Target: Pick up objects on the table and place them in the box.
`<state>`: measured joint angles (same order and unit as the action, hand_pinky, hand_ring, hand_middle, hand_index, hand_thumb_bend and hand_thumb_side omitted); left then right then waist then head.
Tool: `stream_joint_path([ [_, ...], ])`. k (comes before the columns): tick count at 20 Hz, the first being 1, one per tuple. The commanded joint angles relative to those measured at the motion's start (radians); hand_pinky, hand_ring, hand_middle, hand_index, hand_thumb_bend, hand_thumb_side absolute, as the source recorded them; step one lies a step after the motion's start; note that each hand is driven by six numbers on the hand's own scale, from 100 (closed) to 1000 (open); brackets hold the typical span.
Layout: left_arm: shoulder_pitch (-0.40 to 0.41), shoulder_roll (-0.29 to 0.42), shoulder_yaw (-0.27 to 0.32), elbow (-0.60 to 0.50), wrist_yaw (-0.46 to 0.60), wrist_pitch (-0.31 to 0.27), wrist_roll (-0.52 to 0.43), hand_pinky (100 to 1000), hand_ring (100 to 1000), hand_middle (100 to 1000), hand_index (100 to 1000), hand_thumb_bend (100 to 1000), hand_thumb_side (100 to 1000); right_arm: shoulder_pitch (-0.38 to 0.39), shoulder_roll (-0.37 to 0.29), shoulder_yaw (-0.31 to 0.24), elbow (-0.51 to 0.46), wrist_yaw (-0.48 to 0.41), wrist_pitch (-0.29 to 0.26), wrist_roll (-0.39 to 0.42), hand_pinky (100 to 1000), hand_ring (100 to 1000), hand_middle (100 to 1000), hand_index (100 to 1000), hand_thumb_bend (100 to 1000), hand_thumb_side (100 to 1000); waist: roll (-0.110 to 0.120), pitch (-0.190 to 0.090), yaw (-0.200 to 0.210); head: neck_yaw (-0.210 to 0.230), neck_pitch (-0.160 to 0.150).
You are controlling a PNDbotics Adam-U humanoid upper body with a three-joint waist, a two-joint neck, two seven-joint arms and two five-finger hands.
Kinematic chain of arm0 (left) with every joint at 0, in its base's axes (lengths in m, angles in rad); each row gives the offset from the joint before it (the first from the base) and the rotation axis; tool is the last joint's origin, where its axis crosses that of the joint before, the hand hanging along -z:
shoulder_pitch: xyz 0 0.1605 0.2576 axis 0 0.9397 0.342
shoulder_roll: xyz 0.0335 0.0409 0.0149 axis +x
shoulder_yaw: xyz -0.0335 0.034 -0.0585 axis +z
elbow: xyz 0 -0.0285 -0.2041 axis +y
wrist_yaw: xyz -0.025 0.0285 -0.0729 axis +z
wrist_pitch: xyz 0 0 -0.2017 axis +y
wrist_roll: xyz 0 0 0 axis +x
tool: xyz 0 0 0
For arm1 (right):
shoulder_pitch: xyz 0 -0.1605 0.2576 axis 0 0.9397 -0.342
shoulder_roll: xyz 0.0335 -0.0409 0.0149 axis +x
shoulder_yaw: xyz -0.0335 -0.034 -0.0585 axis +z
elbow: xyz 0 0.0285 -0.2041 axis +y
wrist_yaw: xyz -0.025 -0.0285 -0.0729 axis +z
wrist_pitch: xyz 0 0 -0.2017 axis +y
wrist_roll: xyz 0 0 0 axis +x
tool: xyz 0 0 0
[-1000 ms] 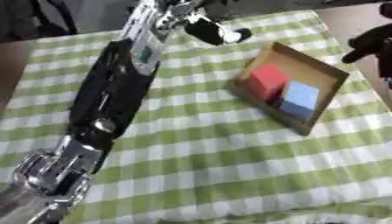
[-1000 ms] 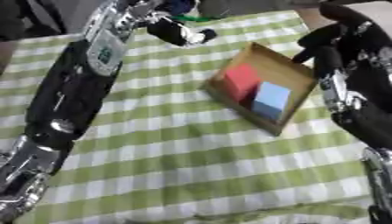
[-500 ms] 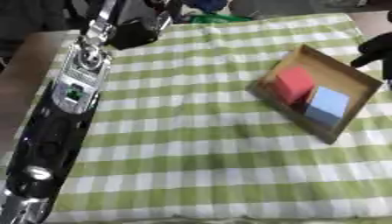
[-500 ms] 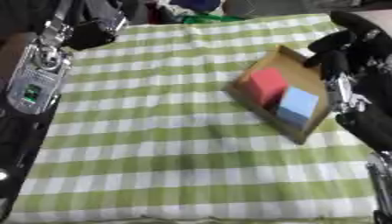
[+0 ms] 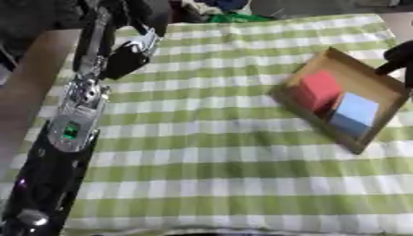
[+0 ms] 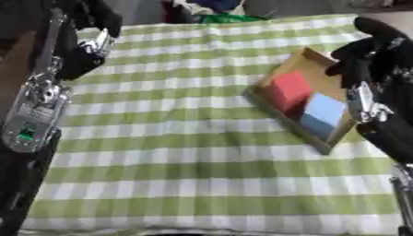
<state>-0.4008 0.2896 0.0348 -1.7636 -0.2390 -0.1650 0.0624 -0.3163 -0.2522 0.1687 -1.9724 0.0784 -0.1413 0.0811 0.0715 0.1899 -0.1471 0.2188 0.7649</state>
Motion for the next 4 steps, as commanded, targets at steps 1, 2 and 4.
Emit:
stream_joint_path([
  [1,0.0,0.003,0.009,-0.025,0.007,-0.001,0.003,453,515,512,750,366,479,-0.007,-0.011,-0.007,-0.006,0.007,0.0,-0.006,817,580,614,907,100,510,-0.004,-0.011,-0.001,0.004,0.005],
  [2,0.004,0.0,0.009,-0.025,0.007,-0.001,0.001,452,515,512,750,366,479,-0.006,-0.011,-0.007,-0.004,0.009,0.0,-0.006,817,580,614,907,100,511,-0.004,-0.01,-0.001,0.005,0.005],
  [4,0.011,-0.006,0.009,-0.025,0.01,-0.001,-0.001,452,515,512,750,365,481,-0.005,-0.01,-0.008,-0.003,0.011,0.0,-0.007,817,580,614,907,100,511,-0.003,-0.009,0.0,0.004,0.005],
])
